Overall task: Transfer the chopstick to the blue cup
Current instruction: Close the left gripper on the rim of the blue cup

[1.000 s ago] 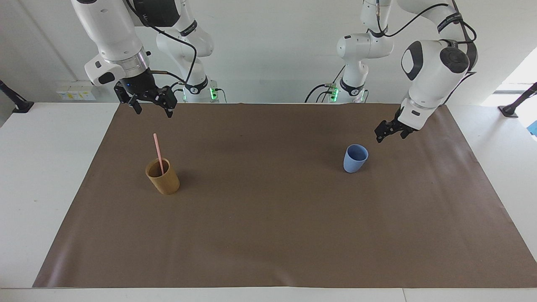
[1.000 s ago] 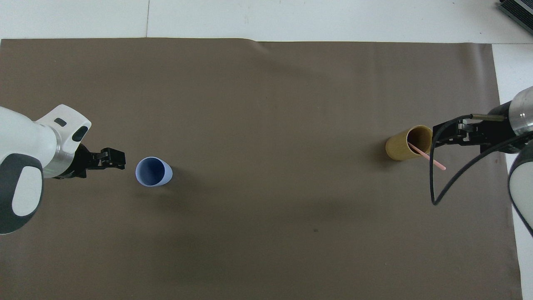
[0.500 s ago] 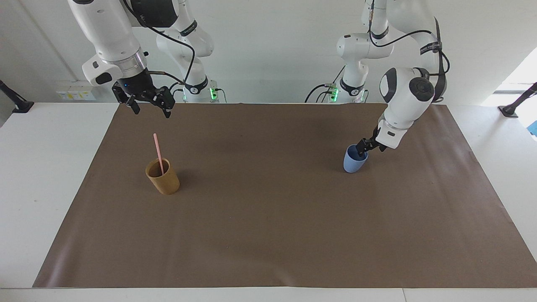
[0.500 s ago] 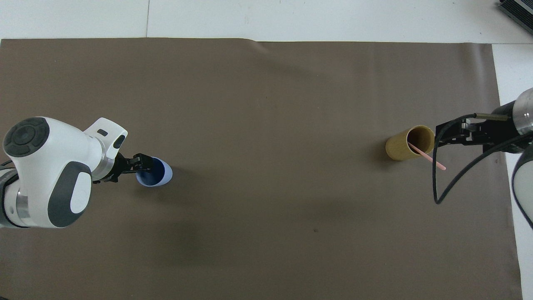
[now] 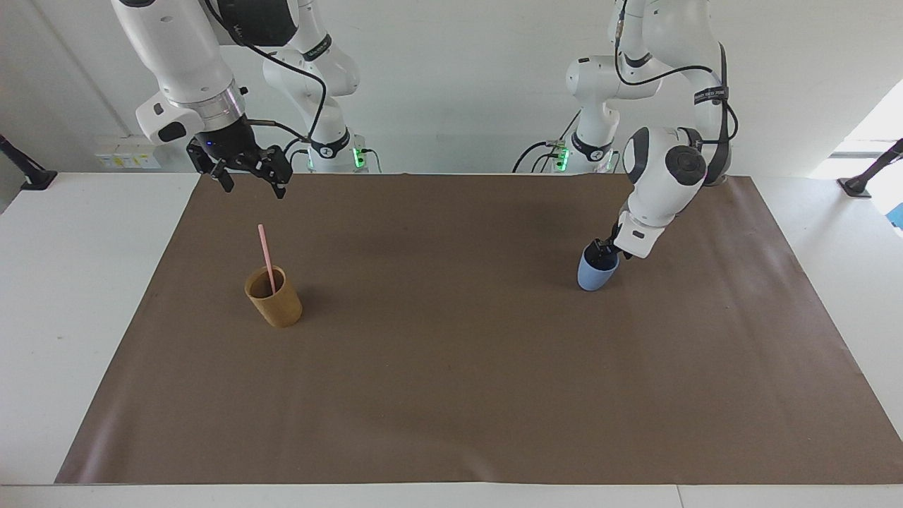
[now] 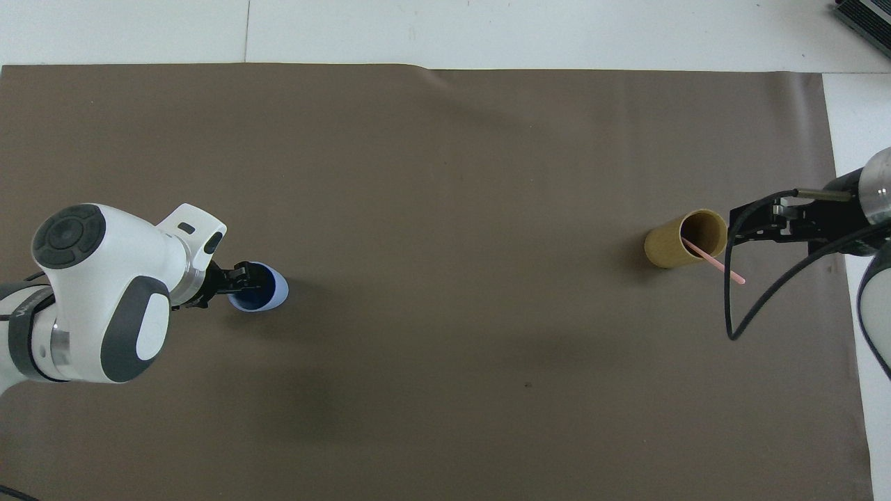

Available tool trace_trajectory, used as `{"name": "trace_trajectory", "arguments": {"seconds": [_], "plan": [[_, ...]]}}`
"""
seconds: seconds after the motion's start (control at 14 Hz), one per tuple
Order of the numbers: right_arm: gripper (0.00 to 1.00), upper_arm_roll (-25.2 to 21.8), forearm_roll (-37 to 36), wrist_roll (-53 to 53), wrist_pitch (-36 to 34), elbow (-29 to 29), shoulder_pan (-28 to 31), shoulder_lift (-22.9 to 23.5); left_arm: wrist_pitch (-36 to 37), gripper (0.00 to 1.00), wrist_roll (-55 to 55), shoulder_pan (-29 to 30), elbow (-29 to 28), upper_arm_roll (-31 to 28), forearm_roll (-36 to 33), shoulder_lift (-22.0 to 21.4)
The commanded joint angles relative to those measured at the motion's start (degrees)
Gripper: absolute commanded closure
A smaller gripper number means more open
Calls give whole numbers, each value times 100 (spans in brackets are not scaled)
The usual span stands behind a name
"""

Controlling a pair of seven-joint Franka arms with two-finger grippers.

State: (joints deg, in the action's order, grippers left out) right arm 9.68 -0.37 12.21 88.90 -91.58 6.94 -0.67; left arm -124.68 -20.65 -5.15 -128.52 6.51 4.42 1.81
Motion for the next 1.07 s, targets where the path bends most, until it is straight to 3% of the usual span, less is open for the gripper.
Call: {"name": "trace_trajectory", "arguments": {"seconds": [0.0, 0.07, 0.43, 0.71, 0.86, 1.0], "plan": [[0, -18, 98, -184, 102, -184, 62, -153, -56, 86, -45, -118, 45, -88, 76, -14], [0, -18, 98, -184, 102, -184, 62, -153, -47, 100, 25, -109, 116, -88, 76, 30], [0, -27, 98, -263, 189, -211, 79, -153, 690, 100, -9, -48, 827, -115, 76, 65], [0, -45, 81, -737, 1138, -1228, 316, -697, 1533, 100, -385, -118, 1880, -97, -3, 65], [0, -45, 72, -957, 1462, -1729, 448, -873, 1719, 100, -947, -450, 2347, -80, -72, 240], [0, -45, 63, -993, 2233, -2466, 597, -1119, 1658, 100, -1571, -854, 2533, -71, -91, 320]]}}
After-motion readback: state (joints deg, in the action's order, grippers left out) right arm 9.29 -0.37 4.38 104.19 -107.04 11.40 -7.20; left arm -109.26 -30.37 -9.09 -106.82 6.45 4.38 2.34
